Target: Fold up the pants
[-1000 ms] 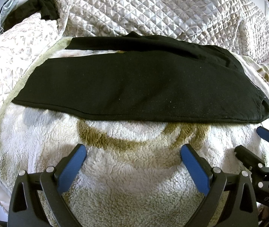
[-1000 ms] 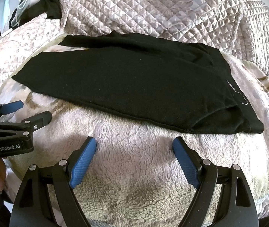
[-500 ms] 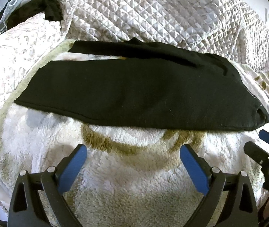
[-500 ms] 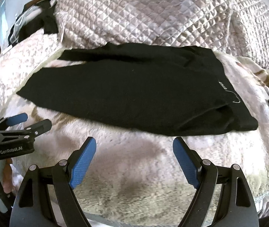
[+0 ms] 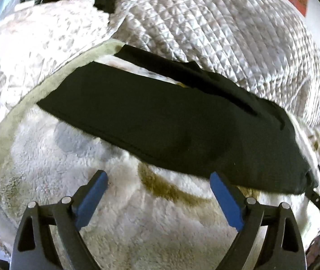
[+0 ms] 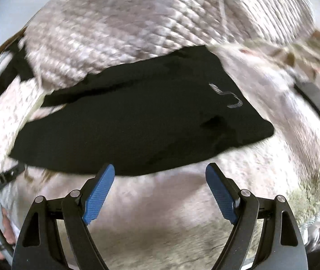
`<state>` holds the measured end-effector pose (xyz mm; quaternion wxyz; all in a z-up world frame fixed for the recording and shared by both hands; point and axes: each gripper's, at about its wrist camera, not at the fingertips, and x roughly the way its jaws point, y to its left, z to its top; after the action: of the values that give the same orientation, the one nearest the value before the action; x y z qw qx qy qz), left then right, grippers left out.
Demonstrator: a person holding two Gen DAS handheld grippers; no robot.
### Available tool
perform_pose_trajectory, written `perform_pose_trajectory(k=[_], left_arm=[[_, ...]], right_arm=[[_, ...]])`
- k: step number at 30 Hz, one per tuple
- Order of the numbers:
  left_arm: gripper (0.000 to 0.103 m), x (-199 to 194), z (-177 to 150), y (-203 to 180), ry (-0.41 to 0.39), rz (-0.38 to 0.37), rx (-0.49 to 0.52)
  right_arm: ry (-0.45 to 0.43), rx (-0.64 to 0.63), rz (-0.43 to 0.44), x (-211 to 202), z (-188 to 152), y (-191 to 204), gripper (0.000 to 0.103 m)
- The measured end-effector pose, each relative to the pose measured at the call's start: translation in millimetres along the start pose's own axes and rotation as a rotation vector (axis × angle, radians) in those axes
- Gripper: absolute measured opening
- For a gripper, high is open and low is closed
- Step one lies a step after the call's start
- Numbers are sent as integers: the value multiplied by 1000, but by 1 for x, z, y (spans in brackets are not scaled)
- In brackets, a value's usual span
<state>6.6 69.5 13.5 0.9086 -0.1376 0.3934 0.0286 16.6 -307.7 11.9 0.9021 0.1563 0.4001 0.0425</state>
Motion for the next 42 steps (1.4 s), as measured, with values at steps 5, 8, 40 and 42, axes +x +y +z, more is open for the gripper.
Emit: perform_pose_trajectory(k=[5, 8, 40, 42], left_arm=[[86, 6, 16, 27, -18, -34, -122], [84, 13, 27, 44, -32, -54, -205], [4, -49, 18, 68, -104, 71, -213], [4, -57, 3, 68, -88, 71, -197]], right_arm=[[-15, 135, 60, 6, 15, -22, 77], [-29, 209, 73, 13, 25, -35, 67], [-26, 362, 144, -48, 19, -73, 4], [-8, 354, 127, -56, 10, -77, 4]])
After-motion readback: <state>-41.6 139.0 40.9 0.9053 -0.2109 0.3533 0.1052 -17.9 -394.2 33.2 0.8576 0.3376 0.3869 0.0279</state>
